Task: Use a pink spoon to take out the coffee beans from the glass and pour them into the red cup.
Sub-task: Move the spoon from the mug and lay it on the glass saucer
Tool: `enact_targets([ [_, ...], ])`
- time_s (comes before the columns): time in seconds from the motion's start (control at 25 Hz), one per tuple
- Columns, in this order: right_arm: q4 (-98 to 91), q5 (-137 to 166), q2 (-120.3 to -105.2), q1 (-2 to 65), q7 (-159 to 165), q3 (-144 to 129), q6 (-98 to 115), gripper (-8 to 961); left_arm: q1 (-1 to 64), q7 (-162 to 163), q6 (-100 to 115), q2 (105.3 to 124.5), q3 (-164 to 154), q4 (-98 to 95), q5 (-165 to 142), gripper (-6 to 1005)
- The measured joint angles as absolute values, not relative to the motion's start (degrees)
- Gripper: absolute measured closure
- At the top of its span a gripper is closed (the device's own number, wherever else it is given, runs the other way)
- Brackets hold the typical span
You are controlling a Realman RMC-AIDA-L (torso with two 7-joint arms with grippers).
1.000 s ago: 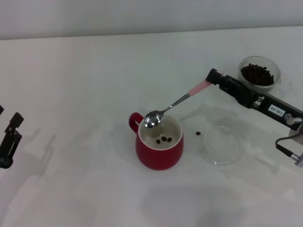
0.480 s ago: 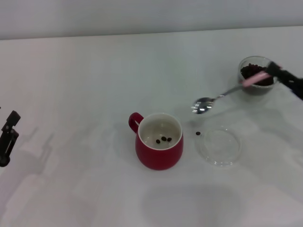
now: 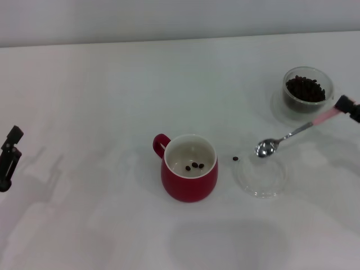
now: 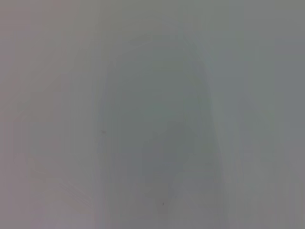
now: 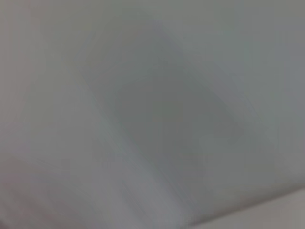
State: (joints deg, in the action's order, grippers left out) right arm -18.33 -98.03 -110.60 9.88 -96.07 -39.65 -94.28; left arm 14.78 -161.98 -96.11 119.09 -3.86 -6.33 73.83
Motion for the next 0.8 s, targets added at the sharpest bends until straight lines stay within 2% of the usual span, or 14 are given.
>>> enact_targets([
  [0.44, -18.48, -92.04, -111.01, 10.46, -96.73, -39.62, -87.55, 731, 15.03, -161.98, -95.85, 119.09, -3.86, -6.33, 73.83, 585],
  [0.8, -18.44, -91.66, -110.56, 10.05, -94.56, -39.49, -86.47, 729, 15.03, -161.98, -95.41, 119.09, -3.86, -6.33, 73.83, 585],
])
